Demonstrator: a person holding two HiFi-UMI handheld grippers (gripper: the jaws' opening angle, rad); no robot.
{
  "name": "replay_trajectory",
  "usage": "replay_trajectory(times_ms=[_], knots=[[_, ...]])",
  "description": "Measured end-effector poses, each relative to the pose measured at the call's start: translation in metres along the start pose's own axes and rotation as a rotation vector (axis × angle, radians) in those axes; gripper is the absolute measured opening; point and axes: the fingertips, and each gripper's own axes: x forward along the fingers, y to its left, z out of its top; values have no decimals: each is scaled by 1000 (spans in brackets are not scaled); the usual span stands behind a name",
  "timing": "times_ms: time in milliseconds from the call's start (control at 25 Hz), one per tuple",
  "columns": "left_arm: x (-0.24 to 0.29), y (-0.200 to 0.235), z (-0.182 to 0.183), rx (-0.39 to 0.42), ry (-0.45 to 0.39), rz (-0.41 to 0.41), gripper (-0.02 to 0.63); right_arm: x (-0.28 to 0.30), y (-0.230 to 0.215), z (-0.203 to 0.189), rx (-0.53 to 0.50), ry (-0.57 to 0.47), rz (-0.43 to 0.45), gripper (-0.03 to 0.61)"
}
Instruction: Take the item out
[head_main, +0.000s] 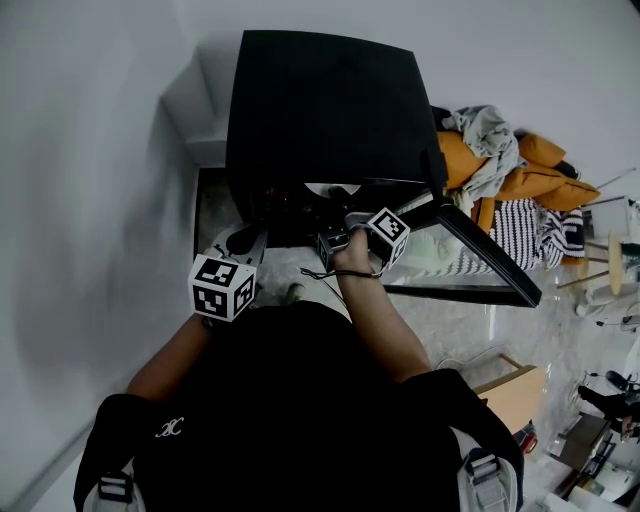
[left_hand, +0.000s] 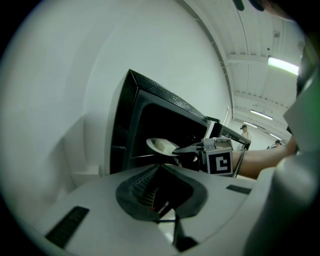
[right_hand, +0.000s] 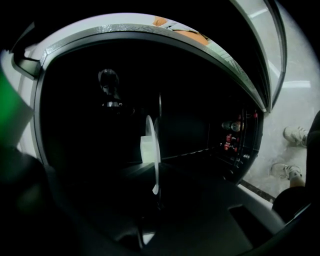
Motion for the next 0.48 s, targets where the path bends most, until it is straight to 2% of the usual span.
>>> replay_trajectory(times_ms=[480], knots=[[1, 0, 1, 6, 9, -35, 8, -20, -1, -12, -48, 26, 59, 25]])
